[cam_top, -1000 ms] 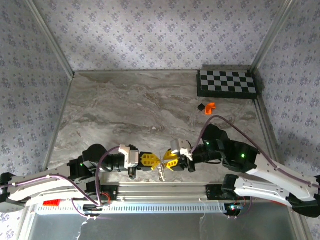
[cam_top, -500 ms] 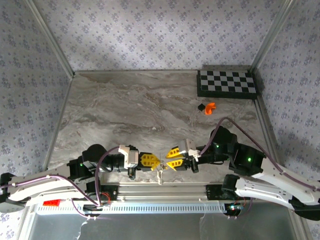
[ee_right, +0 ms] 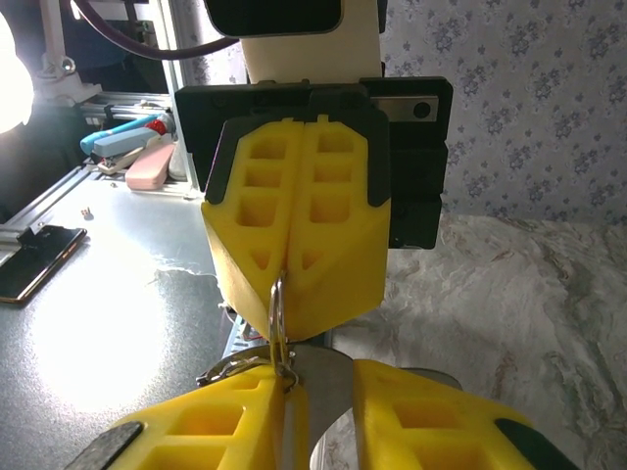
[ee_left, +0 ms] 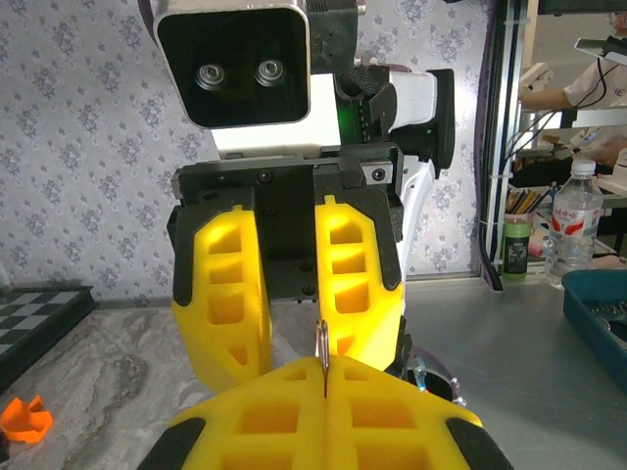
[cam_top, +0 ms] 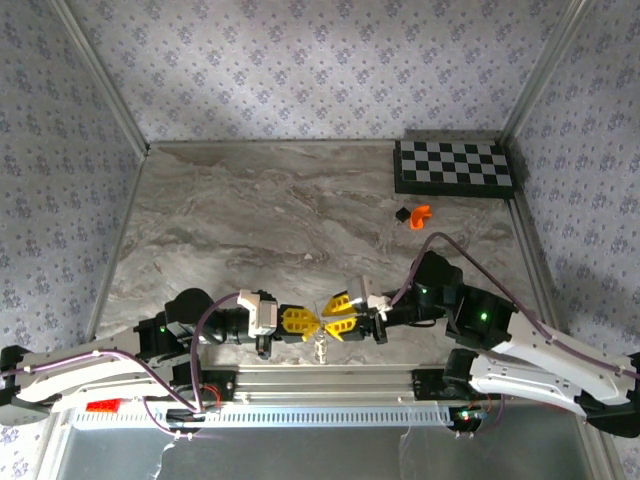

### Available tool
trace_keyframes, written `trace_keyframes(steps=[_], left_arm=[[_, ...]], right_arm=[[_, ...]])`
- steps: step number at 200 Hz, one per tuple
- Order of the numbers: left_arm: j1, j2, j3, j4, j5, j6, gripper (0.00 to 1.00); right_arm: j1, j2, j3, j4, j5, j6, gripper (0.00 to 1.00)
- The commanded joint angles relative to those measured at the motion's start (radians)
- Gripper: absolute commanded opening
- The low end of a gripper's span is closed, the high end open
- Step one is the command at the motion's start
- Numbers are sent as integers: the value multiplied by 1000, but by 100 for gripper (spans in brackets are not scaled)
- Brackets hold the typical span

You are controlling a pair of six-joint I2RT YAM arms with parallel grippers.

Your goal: Put the keys on the keyring

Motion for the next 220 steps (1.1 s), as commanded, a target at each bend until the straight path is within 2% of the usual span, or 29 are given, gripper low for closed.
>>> trace_keyframes(steps=[1, 45, 138, 220], left_arm=[[-1, -13, 20, 39, 15, -15, 0], [-1, -17, 18, 40, 14, -16, 0], [-1, -69, -4, 32, -62, -9, 0], [1, -72, -9, 28, -65, -7, 0]], right_arm=[[8, 4, -5, 41, -15, 18, 22], [13, 24, -5, 62, -36, 30, 20], [21, -25, -31, 59, 28, 39, 28], [21, -35, -70, 86, -4, 72, 30]])
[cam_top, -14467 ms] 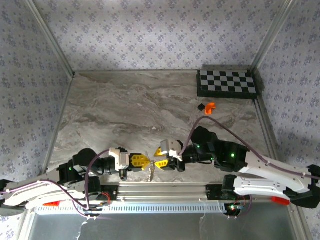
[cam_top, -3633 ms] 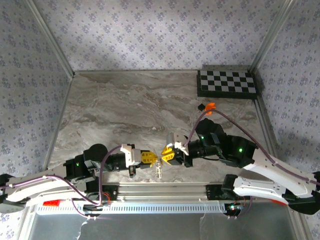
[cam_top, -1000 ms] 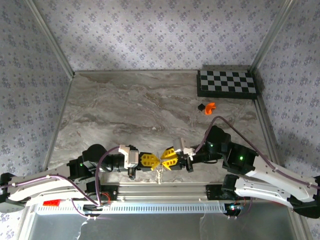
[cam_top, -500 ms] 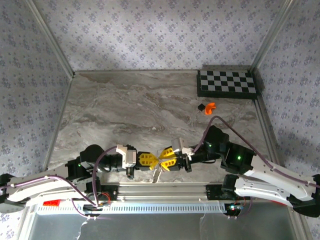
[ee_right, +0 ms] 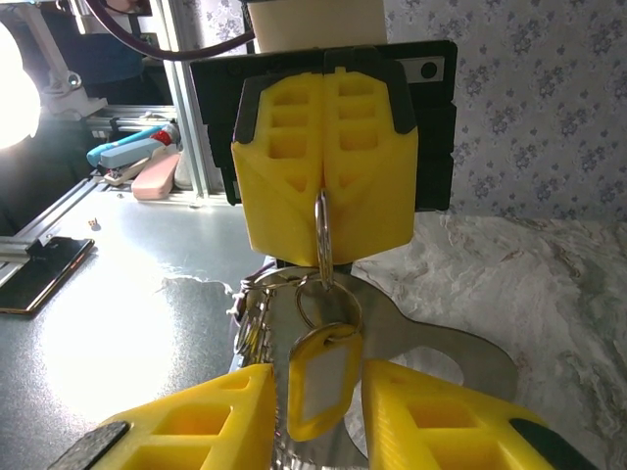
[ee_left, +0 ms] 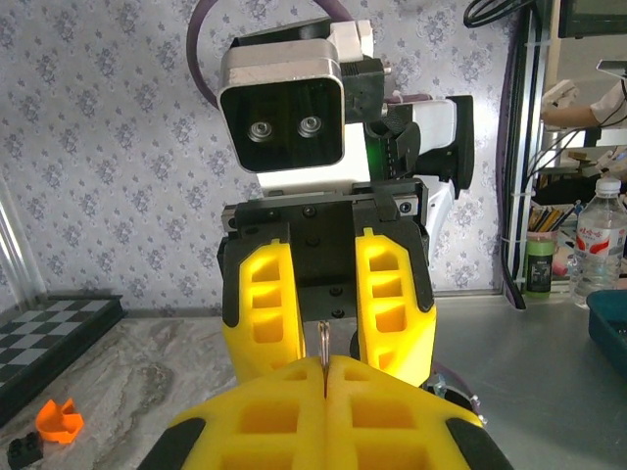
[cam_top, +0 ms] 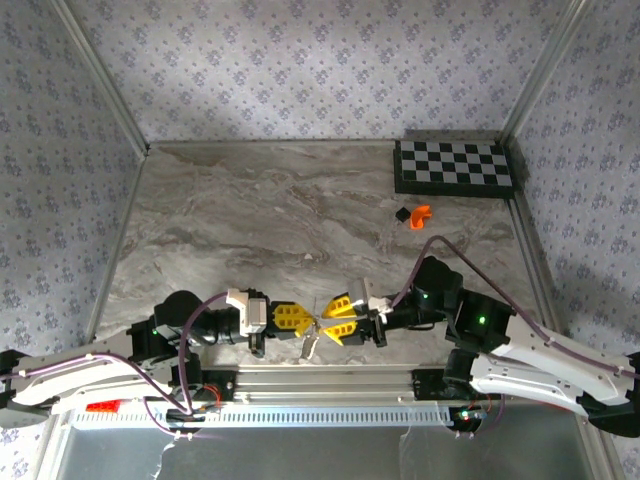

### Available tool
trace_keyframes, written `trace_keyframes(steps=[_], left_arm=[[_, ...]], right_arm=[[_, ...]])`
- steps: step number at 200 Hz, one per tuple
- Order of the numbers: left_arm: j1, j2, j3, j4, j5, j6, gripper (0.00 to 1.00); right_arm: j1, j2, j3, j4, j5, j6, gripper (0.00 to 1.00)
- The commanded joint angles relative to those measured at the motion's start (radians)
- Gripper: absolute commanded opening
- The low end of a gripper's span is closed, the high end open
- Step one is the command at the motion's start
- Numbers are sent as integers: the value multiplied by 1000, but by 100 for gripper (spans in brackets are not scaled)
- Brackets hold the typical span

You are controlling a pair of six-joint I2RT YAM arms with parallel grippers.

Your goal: Put the keys on the keyring

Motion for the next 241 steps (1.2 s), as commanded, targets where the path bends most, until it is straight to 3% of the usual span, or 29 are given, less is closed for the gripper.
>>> trace_keyframes(steps=[1, 83, 241], left_arm=[[0, -15, 2, 33, -12, -6, 0], [0, -13, 2, 34, -14, -8, 0], [1, -35, -10, 27, -27, -8, 0]], right_arm=[[6, -9, -14, 34, -15, 24, 30], [7, 30, -45, 109, -20, 46, 33], [-5, 31, -77, 149, 22, 57, 12]])
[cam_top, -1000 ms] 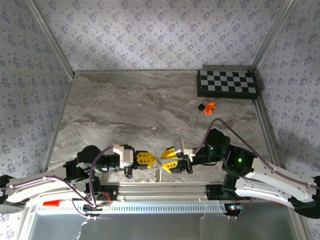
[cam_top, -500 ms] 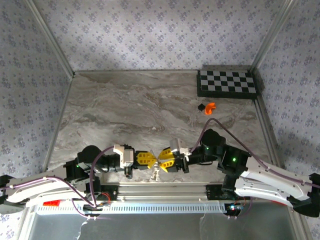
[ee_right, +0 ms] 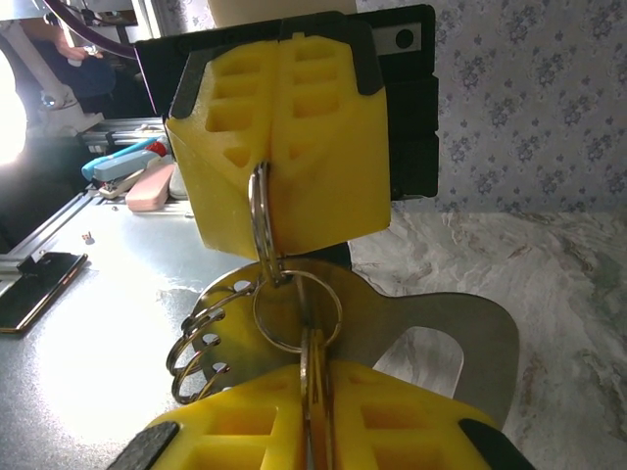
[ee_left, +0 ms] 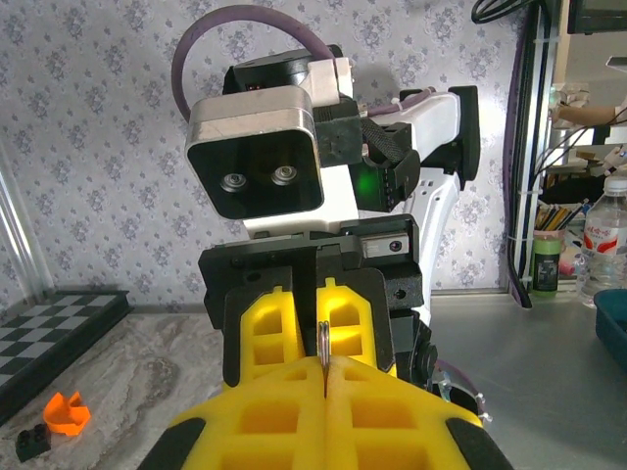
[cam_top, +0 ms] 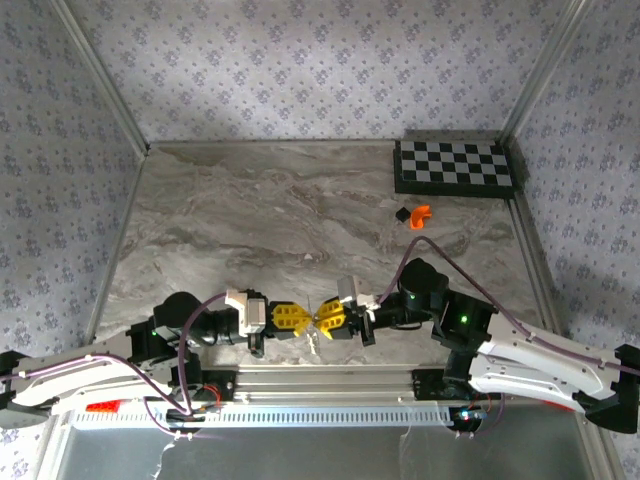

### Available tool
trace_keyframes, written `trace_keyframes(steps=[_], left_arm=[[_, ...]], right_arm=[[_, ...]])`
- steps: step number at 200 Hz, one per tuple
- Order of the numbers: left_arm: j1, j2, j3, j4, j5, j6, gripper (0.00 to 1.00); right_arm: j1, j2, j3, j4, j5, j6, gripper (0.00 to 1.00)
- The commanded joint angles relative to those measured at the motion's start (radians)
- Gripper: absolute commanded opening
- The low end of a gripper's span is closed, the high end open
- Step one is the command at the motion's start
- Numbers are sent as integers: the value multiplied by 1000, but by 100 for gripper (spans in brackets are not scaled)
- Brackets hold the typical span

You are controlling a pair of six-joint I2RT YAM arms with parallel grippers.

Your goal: Put the keys on the keyring

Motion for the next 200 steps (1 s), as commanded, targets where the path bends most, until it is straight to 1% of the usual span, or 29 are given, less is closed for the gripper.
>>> trace_keyframes(steps=[1, 43, 87, 137, 200], left_arm=[[0, -21, 6, 29, -12, -9, 0], [0, -21, 13, 5, -23, -3, 0], [0, -6, 19, -21, -41, 7, 0], [0, 28, 34, -54, -39, 20, 0], [0, 20, 40, -95, -53, 24, 0]], right_arm=[[-3, -22, -4, -7, 20, -1, 12], [-5, -35, 18, -62, 32, -30, 5], [-5, -41, 39, -105, 42, -51, 1], [-5, -43, 58, -119, 55, -62, 0], [-8, -46, 70, -133, 76, -69, 0]])
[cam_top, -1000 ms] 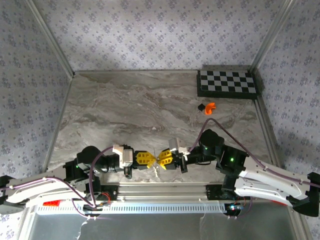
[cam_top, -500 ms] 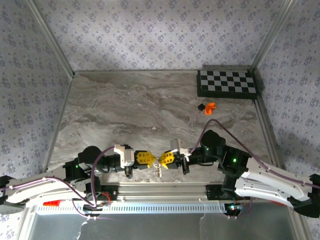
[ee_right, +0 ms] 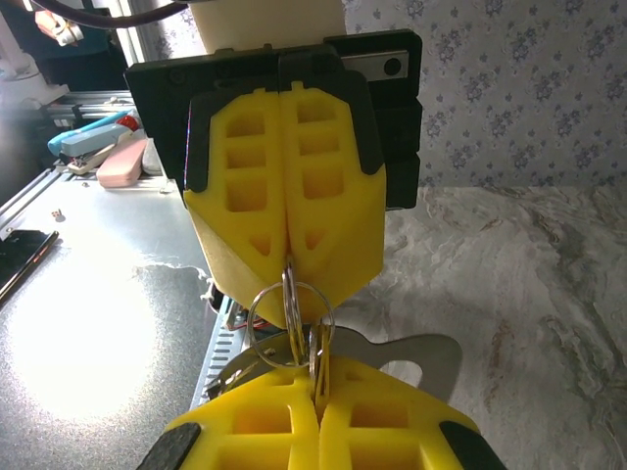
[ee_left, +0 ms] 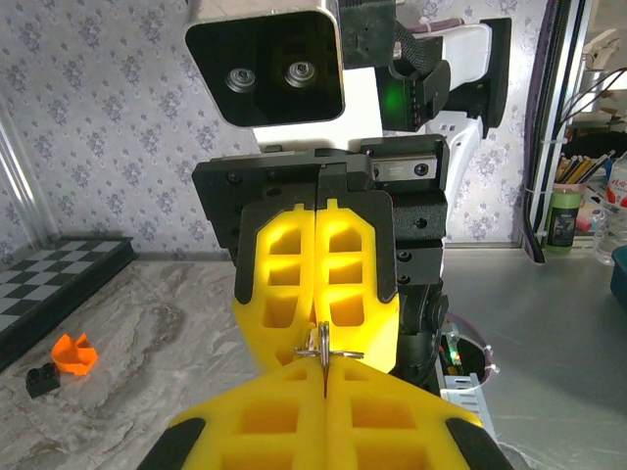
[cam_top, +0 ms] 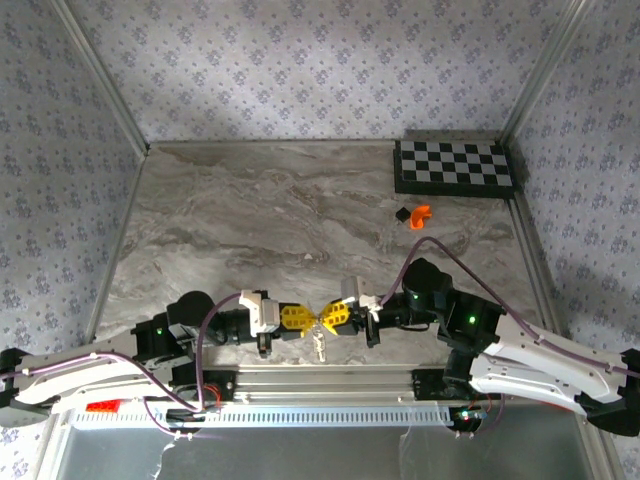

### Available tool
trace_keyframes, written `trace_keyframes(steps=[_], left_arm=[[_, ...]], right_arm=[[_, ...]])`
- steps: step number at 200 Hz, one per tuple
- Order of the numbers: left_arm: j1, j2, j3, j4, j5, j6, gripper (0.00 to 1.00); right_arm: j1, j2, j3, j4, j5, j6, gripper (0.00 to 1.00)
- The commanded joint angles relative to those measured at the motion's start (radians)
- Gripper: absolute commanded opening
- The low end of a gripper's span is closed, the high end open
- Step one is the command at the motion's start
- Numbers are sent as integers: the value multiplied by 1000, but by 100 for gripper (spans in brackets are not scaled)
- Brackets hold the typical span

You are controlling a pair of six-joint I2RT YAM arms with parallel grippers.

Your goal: Put the keys on the keyring

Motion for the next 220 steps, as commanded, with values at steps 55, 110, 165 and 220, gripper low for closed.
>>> trace_keyframes(steps=[55, 110, 165, 220], left_arm=[[1, -38, 53, -87, -58, 24, 0], [0, -61, 45, -123, -91, 30, 0], [1, -26, 21, -127, -181, 37, 0], [0, 29, 5, -101, -235, 39, 2]], right_arm=[[-11, -42, 53, -52, 54, -34, 0], [-24, -51, 66, -90, 100, -45, 0], [-44, -35, 82, -136, 170, -47, 0], [-63, 78, 165, -205, 245, -70, 0]])
